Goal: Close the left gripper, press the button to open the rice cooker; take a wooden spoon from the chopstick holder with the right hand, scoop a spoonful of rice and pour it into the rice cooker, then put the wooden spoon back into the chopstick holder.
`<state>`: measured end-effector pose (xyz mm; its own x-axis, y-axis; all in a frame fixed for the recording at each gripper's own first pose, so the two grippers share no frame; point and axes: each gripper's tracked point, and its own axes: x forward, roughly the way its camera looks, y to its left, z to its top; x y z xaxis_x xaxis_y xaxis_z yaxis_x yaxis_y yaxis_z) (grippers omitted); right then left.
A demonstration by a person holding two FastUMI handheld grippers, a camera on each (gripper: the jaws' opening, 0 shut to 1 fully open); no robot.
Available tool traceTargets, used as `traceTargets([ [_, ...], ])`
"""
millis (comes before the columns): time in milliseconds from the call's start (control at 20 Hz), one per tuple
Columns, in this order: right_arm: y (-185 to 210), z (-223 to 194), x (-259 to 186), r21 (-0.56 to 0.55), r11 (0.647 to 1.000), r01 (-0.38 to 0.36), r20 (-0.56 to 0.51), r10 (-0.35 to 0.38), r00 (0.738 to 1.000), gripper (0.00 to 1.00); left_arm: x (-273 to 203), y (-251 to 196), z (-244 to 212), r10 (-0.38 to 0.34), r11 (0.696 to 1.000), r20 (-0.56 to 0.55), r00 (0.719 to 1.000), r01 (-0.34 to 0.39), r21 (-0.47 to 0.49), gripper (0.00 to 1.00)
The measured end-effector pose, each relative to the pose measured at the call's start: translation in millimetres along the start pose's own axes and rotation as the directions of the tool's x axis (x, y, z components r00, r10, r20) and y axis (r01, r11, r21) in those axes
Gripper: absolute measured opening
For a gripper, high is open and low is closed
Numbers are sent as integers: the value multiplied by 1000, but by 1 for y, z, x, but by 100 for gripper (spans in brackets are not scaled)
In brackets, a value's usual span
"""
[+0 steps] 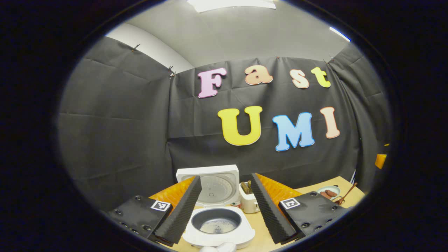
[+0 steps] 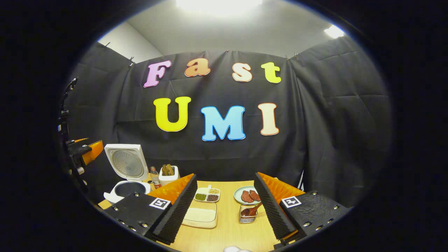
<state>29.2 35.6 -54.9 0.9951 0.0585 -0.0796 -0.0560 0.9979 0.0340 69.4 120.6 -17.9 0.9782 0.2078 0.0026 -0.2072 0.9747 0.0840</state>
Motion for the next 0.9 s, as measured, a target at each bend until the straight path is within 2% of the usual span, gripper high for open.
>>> traceTargets([
  [100, 4, -1, 0, -19, 1000, -3, -6, 3, 1000, 99, 22, 14, 21, 30, 999, 22, 999, -30, 18, 98],
  [250, 13, -3, 2, -14, 1000, -20, -20, 20, 1000, 100, 63, 24, 51, 42, 999, 40, 998, -43, 18, 100],
  [450, 24, -9, 5, -22, 999, -42, -49, 41, 998, 100, 135, 43, 67, 80, 997, -4, 997, -80, 13, 100],
  [550, 28, -11, 7, -32, 998, -52, -63, 50, 997, 100, 175, 43, 57, 72, 997, -68, 995, -74, -22, 99],
  [650, 31, -17, 10, -40, 997, -59, -82, 55, 995, 100, 210, 57, 39, 100, 994, -128, 987, -105, -33, 97],
  [700, 33, -18, 11, -40, 997, -62, -88, 58, 994, 99, 226, 60, 33, 110, 993, -140, 984, -116, -37, 100],
  [800, 35, -21, 14, -43, 997, -68, -105, 63, 993, 100, 260, 60, 10, 119, 992, -199, 973, -126, -24, 100],
  [900, 35, -25, 17, -45, 997, -70, -123, 64, 990, 100, 291, 62, -29, 140, 989, -282, 949, -146, 2, 98],
])
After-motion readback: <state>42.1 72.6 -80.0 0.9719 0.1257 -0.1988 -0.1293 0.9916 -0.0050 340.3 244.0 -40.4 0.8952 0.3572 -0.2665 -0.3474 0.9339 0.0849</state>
